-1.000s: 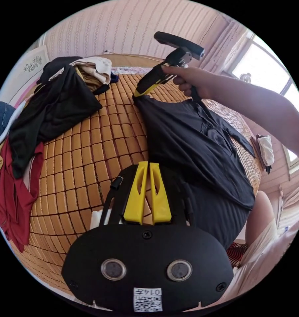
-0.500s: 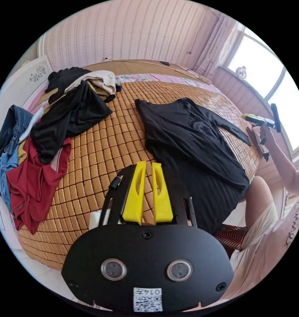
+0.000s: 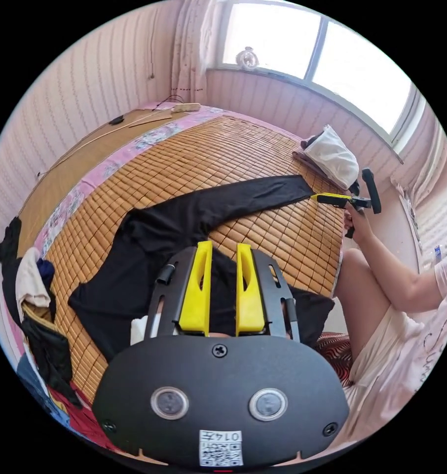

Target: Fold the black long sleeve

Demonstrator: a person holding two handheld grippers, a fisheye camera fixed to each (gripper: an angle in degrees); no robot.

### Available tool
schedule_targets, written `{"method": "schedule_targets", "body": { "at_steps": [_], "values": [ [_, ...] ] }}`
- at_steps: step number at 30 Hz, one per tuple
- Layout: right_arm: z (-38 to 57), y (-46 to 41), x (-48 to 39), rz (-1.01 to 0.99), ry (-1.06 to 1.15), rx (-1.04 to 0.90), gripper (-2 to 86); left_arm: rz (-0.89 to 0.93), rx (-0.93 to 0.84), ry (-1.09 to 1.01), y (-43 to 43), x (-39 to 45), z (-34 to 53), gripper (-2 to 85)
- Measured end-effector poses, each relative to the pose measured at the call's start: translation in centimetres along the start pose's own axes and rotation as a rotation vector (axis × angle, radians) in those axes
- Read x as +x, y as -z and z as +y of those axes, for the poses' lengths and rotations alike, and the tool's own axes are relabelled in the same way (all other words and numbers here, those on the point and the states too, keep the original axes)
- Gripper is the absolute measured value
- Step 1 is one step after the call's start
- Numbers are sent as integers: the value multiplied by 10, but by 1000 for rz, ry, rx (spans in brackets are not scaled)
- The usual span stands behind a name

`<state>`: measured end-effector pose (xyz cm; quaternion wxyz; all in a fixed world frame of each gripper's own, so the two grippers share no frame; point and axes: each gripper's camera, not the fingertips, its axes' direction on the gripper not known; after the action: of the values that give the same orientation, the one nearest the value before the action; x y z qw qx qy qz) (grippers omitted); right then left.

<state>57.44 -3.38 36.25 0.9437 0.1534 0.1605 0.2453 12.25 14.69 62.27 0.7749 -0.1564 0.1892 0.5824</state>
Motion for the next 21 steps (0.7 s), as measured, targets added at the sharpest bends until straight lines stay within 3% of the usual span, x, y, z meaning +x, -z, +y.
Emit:
{"method": "schedule_targets", "body": {
  "at_steps": [11, 16, 21],
  "values": [
    [6, -27, 56, -109, -116, 59, 83, 42, -89, -212, -113, 81, -150, 87],
    [10, -37, 78, -135, -166, 54, 26, 27, -101, -196, -150, 95, -187, 92],
    [14, -46, 88, -165, -151, 48, 10, 12, -240, -165, -184, 100, -202, 103]
  ]
}}
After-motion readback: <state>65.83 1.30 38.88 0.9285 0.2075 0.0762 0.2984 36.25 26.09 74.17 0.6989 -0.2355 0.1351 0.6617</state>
